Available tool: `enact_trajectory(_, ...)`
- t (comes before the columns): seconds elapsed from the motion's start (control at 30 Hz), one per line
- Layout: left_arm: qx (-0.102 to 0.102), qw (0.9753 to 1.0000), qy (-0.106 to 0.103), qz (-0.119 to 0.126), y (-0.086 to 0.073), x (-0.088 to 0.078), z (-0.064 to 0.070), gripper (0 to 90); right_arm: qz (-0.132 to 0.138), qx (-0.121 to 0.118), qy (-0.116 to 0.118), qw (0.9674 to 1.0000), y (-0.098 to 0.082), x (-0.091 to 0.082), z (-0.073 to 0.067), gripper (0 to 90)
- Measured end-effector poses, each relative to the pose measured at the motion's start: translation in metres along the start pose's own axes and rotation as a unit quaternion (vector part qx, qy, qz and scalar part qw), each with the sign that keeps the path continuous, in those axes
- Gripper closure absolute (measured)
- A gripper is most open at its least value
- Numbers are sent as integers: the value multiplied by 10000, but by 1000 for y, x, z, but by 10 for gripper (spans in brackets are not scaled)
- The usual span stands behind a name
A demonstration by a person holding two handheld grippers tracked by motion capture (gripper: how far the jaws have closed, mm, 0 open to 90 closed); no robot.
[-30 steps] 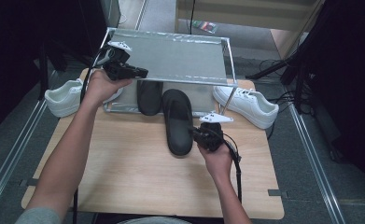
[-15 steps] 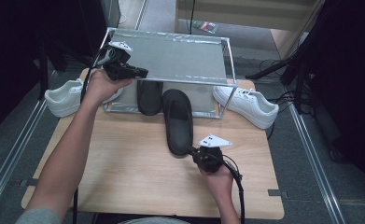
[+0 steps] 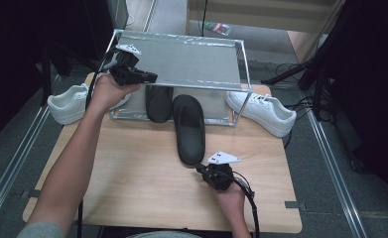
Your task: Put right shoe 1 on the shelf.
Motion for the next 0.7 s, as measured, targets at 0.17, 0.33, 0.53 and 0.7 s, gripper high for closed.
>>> enact_trajectory(0.17,2,10000,3,-4,0,0,0,885,-82,-48,-53,9999,0,6,0,900)
enact_trajectory(0.33,2,10000,-1,-10,0,0,0,884,-99,-14,-54,9999,1,9,1,900)
enact_trajectory(0.53,-3,10000,-2,-10,0,0,0,884,-105,51,-59,9999,3,12,3,900)
enact_trajectory(0.7,-12,10000,11,0,0,0,0,884,-146,45,-74,9999,3,16,4,900)
Point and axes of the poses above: each handheld gripper's, and its own axes: x roughly forward along the jaws, y roughly out of its top, z roughly to its right, the point moved 9 cm from there along x, roughly forward along the jaws, and after that the axes turned 13 degrees about -z, right-handed, at the moved point
